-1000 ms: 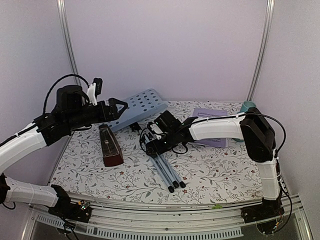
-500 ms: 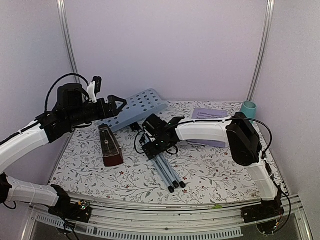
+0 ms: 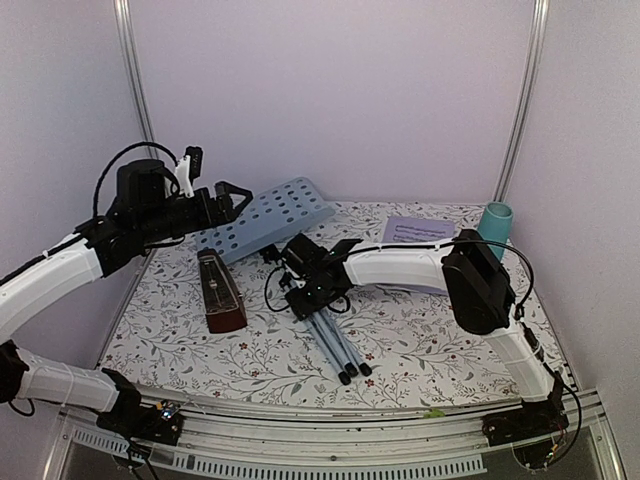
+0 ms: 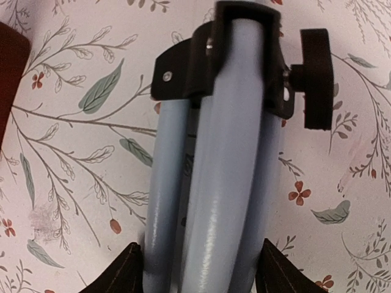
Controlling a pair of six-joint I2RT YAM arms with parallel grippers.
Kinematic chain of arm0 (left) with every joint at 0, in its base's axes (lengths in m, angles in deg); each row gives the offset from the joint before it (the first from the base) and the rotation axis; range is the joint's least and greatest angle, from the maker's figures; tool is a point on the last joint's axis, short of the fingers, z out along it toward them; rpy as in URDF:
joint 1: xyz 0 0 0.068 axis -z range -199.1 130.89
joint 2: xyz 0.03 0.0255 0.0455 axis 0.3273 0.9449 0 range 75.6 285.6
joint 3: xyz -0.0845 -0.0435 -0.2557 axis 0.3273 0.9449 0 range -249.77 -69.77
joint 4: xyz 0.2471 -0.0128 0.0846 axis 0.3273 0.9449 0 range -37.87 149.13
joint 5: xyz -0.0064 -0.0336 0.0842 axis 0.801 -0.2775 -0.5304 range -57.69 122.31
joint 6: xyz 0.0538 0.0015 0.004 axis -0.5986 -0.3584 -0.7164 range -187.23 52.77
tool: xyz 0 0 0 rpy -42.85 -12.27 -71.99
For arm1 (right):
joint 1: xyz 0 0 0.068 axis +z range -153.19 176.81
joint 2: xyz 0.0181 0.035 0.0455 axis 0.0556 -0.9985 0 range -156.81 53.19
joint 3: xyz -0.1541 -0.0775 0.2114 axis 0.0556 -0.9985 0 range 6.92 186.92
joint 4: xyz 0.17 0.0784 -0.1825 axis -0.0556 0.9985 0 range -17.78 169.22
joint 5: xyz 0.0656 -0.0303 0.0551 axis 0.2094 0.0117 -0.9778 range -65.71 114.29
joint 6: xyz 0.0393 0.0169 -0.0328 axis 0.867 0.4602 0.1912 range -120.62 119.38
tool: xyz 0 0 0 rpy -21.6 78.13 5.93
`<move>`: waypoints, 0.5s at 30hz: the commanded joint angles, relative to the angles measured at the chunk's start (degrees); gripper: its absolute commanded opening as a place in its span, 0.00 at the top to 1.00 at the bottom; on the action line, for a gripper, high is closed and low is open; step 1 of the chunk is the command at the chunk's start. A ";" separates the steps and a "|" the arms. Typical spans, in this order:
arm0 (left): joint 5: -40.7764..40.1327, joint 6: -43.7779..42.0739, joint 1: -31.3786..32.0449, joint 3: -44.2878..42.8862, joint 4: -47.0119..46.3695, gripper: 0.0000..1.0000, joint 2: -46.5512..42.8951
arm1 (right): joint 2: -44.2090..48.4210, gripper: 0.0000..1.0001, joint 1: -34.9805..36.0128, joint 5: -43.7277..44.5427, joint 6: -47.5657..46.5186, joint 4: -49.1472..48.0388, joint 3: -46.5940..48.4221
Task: Set up the instrument practice props
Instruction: Pick up the music stand from the center of the board.
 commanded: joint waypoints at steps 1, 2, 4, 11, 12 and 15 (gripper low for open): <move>0.98 -0.70 -0.64 -2.05 -0.95 0.01 0.78 | -3.55 0.46 0.40 -0.43 0.14 1.37 -0.19; 0.98 -0.83 -0.68 -2.31 -0.86 0.01 0.93 | -3.33 0.53 0.30 -0.63 0.14 1.17 -0.14; 1.09 -0.93 -0.75 -2.73 -0.60 0.01 1.20 | -2.81 0.62 0.14 -1.00 -0.08 0.64 -0.10; 0.91 -1.05 -0.94 -3.20 -0.66 0.01 2.63 | -0.09 0.96 -1.56 -3.47 0.85 -1.58 -1.27; 1.06 -0.88 -0.95 -3.21 -0.84 0.01 3.00 | 0.83 1.00 -1.81 -3.76 1.05 -2.36 -1.90; 1.21 -0.24 -0.91 -2.90 -1.71 0.01 3.80 | 4.40 1.00 -2.40 -4.18 1.97 -5.69 -5.14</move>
